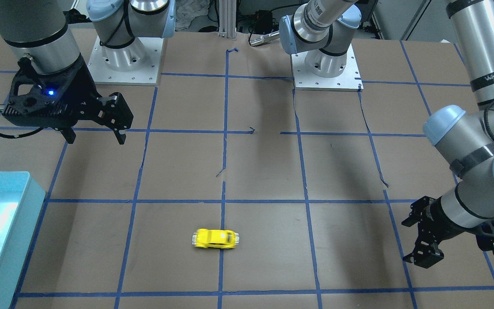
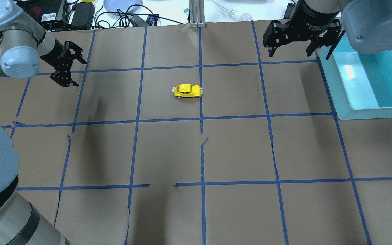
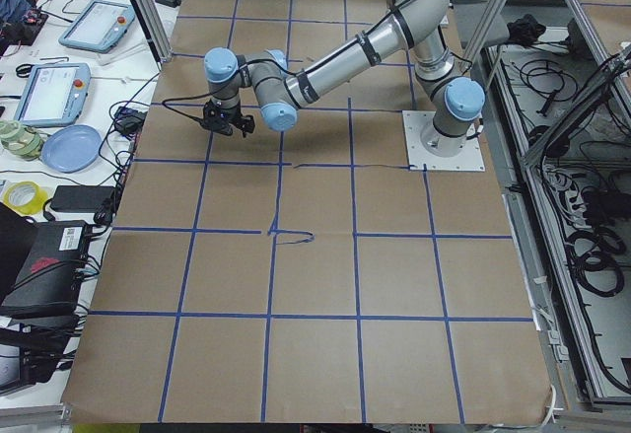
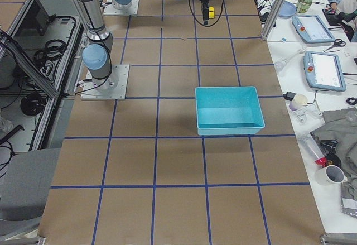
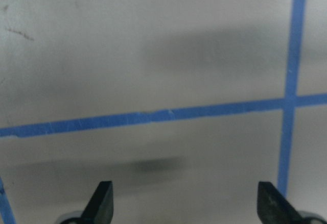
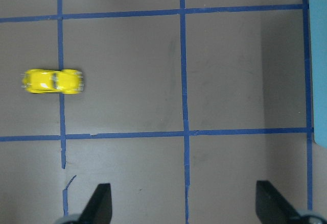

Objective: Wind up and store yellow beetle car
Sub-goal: 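Release the car and raise the left gripper away, then lower the right gripper onto the stopped car and grasp it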

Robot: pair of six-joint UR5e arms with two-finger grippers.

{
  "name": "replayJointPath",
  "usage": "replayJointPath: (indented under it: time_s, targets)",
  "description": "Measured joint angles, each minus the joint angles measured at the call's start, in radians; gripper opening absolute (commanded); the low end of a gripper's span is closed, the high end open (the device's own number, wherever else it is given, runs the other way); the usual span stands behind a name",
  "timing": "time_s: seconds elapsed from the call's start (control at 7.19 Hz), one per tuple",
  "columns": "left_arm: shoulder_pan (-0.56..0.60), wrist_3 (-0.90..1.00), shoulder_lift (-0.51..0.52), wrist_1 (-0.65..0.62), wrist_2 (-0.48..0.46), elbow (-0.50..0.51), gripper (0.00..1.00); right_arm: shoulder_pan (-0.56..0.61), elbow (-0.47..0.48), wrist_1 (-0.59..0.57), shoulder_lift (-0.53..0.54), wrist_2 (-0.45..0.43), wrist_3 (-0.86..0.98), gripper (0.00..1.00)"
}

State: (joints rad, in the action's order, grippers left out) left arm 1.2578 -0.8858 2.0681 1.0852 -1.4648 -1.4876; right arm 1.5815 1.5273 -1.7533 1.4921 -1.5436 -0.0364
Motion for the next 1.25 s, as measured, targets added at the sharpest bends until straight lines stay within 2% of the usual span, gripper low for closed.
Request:
replayJointPath:
  time_s: [0.28,0.56,0.7,0.97,1.25]
  targets:
    - [0.031,0.351,-0.069,0.155,-0.063,0.085,1.00,0.000,0.003,0.000,0.001,-0.001,0.001,1.00]
    - [0.077,0.765,-0.147,0.260,-0.074,0.193,1.00,0.000,0.005,0.000,0.002,-0.002,0.001,1.00]
    - [0.109,0.867,-0.175,0.277,-0.077,0.226,1.00,0.000,0.005,0.000,0.003,-0.004,0.001,1.00]
    - [0.161,0.925,-0.212,0.380,-0.085,0.241,1.00,0.000,0.009,0.002,0.002,-0.001,0.007,1.00]
    - [0.218,0.941,-0.243,0.465,-0.089,0.239,1.00,-0.019,0.012,-0.032,-0.006,-0.002,0.182,1.00]
